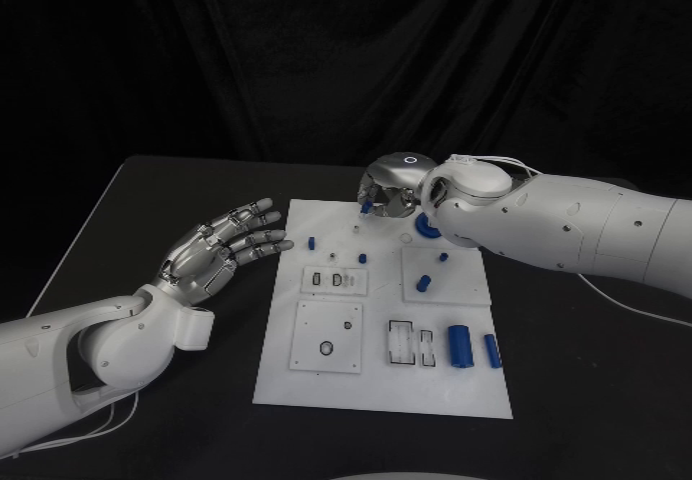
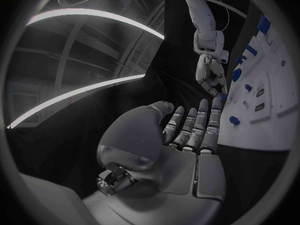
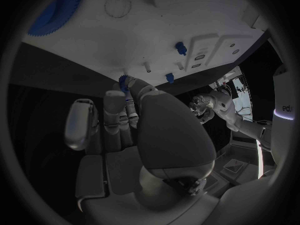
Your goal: Assemble the parts on the task board
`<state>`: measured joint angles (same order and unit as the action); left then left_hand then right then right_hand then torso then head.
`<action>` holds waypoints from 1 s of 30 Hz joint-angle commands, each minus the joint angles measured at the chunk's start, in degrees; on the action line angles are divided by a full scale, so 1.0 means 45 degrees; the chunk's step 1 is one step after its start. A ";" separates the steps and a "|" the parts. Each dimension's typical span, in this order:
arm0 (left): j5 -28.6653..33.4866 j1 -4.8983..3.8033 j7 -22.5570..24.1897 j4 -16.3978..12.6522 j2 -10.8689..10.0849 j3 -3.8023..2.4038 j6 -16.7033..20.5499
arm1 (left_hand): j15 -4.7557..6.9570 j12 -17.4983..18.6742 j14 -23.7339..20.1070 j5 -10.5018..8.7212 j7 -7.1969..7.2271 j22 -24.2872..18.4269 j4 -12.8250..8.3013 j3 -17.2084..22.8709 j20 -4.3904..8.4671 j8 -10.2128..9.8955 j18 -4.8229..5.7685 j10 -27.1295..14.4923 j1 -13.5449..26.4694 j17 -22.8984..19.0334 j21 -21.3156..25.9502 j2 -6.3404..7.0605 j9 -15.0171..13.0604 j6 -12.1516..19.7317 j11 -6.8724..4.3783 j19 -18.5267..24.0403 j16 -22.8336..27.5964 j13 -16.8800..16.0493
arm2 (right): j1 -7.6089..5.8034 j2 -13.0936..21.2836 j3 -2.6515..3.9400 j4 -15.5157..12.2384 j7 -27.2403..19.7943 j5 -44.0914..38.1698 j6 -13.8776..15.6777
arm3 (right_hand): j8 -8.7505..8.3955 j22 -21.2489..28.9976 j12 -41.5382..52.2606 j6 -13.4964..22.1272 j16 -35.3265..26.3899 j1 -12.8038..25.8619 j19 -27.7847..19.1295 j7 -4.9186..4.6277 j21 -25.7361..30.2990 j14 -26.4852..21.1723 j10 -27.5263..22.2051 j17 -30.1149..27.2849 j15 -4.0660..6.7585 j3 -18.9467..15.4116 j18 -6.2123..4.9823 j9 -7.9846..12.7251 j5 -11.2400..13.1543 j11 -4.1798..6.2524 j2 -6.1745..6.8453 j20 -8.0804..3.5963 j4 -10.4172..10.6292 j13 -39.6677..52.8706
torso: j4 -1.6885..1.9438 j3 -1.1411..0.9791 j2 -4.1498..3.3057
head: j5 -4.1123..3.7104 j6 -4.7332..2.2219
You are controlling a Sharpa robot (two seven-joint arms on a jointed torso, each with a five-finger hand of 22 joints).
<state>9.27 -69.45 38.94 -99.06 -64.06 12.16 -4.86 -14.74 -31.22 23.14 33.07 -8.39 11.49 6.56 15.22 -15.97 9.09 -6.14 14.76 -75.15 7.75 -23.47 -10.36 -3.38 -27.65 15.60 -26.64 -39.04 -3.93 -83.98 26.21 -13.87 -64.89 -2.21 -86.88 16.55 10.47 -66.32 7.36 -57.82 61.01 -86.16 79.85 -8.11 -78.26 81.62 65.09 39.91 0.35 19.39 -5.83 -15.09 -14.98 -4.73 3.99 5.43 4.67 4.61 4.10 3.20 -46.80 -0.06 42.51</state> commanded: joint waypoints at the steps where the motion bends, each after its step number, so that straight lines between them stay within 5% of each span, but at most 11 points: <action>1: 0.0054 -0.0027 0.2092 -0.0009 0.0024 -0.0006 -0.0194 | -0.0004 -0.0029 -0.0073 0.0046 -0.0003 -0.0014 0.0028 0.0069 0.0002 0.0048 0.0189 -0.0028 0.0061 -0.0012 0.0070 -0.0044 -0.0004 0.0003 0.0021 0.0102 -0.0047 0.0000 | 0.0050 -0.0070 0.0009 0.0072 -0.0063 0.0002 -0.0122 | -0.0078 -0.0017 -0.0084 0.0094 -0.0063 0.0124 -0.0089 0.0034 0.0049 -0.0079 -0.0056 -0.0014 0.0001 0.0049 0.0192 -0.0005 0.0067 0.0007 0.0025 0.0031 0.0025 0.0003 | 0.0004 0.0008 -0.0007 | -0.0021 0.0023; 22: 0.0141 -0.0026 0.1924 0.0067 0.0110 -0.0006 -0.0285 | -0.0010 -0.0029 -0.0100 0.0042 -0.0012 -0.0014 0.0026 0.0101 -0.0002 0.0051 0.0191 -0.0043 0.0076 -0.0017 0.0072 -0.0037 -0.0006 -0.0004 0.0028 0.0129 -0.0060 0.0001 | 0.0216 -0.0683 0.0010 0.0946 0.0323 0.0002 -0.1252 | -0.0428 0.0477 -0.0362 0.0682 -0.0550 0.0275 -0.0548 0.0028 0.0435 -0.0612 -0.0657 -0.0611 -0.0183 0.0166 0.0080 -0.0076 0.0392 -0.0199 0.0091 0.0209 0.0012 -0.0029 | 0.0009 0.0000 0.0006 | -0.0050 0.0145; 26: 0.0142 -0.0026 0.1890 0.0096 0.0126 -0.0006 -0.0303 | -0.0011 -0.0033 -0.0107 0.0042 -0.0019 -0.0014 0.0027 0.0112 -0.0003 0.0053 0.0192 -0.0040 0.0079 -0.0019 0.0072 -0.0040 -0.0006 -0.0007 0.0035 0.0137 -0.0064 0.0000 | 0.0255 -0.0730 0.0010 0.1043 0.0492 0.0002 -0.1641 | -0.1282 0.1269 -0.0725 0.2135 -0.0967 0.0471 -0.1134 0.0172 0.0989 -0.1178 -0.1815 -0.1203 -0.0328 0.0103 -0.0096 0.0265 0.0860 -0.0430 0.0367 0.0355 0.0018 -0.0079 | 0.0012 0.0003 0.0007 | -0.0030 0.0173; 30: 0.0145 -0.0026 0.1854 0.0134 0.0130 -0.0006 -0.0307 | -0.0012 -0.0035 -0.0111 0.0042 -0.0024 -0.0014 0.0028 0.0118 -0.0004 0.0051 0.0192 -0.0039 0.0082 -0.0020 0.0073 -0.0041 -0.0006 0.0002 0.0040 0.0142 -0.0066 0.0000 | 0.0290 -0.0727 0.0010 0.1072 0.0511 0.0002 -0.1709 | -0.1535 0.1625 -0.0769 0.3032 -0.1128 0.0493 -0.1432 0.0395 0.1293 -0.1521 -0.2845 -0.1468 -0.0139 -0.0114 -0.0186 0.0534 0.1092 -0.0498 0.0414 0.0223 -0.0097 -0.0050 | 0.0018 0.0000 0.0007 | -0.0027 0.0190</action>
<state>9.63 -69.45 38.95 -98.46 -63.57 12.16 -5.27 -14.74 -31.21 23.14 33.07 -8.39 11.49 6.72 15.37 -15.96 9.09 -6.13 14.76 -75.15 7.76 -23.47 -10.36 -3.37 -27.65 15.59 -26.23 -39.03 -3.92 -82.85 22.97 -13.86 -60.11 -1.43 -86.75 11.04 3.83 -59.11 3.81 -44.69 56.06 -84.12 73.69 -6.48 -72.54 75.09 52.76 33.36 -0.21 19.23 -5.82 -12.83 -10.38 -6.97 5.57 6.45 4.11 4.30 4.14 3.19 -46.76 -0.20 43.34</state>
